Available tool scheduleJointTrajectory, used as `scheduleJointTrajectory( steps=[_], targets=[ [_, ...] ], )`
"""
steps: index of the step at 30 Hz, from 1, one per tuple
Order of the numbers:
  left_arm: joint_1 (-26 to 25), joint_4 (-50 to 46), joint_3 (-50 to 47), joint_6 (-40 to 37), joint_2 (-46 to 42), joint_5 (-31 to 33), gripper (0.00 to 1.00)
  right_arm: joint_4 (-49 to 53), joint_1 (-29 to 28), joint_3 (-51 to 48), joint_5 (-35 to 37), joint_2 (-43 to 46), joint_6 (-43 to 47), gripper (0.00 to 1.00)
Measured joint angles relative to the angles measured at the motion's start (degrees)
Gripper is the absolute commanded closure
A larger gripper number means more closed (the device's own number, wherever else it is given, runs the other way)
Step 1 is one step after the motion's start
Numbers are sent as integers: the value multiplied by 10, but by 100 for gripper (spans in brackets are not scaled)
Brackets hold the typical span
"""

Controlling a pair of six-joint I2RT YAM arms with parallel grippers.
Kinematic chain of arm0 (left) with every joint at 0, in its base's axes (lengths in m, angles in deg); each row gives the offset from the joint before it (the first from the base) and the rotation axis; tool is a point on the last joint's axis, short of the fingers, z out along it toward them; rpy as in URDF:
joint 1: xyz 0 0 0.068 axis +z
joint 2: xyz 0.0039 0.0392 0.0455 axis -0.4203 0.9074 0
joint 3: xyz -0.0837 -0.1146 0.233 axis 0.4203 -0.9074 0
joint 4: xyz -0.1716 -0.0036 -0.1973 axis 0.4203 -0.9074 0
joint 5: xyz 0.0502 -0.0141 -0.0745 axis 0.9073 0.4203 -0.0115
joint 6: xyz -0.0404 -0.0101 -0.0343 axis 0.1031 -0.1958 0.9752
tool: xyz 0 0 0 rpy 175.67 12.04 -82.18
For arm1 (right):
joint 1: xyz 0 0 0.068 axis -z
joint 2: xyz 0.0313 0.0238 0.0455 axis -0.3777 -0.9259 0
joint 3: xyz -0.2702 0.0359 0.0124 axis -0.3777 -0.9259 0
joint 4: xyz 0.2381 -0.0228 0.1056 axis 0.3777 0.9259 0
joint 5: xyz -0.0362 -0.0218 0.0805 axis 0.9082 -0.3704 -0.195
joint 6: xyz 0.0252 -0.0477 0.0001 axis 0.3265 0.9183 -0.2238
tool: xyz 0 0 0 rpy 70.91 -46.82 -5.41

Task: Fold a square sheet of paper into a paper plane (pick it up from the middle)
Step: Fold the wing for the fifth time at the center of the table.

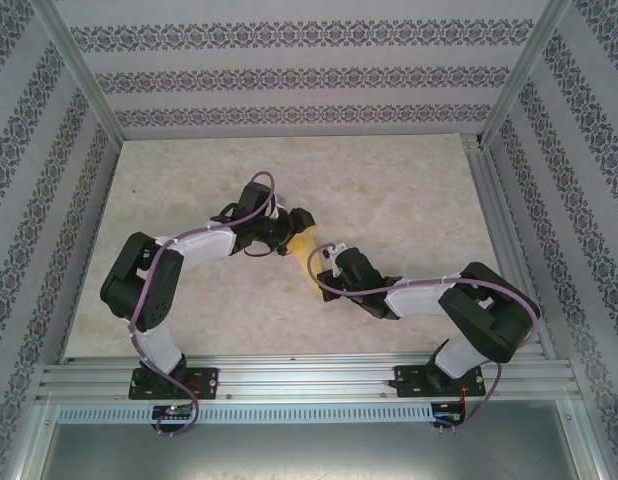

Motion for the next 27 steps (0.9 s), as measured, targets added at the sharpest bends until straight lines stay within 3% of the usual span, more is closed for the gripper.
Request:
scheduleJointTrajectory(
  steps=[12, 21, 27],
  targets=[
    [-25, 10, -33, 58, 1, 3, 35, 13, -24, 1, 54, 0, 31, 100],
    [-36, 5, -33, 63, 7, 4, 50, 21, -31, 14, 67, 0, 40, 100],
    [-49, -8, -31, 62, 9, 4, 55, 28, -31, 17, 71, 0, 44, 100]
  ],
)
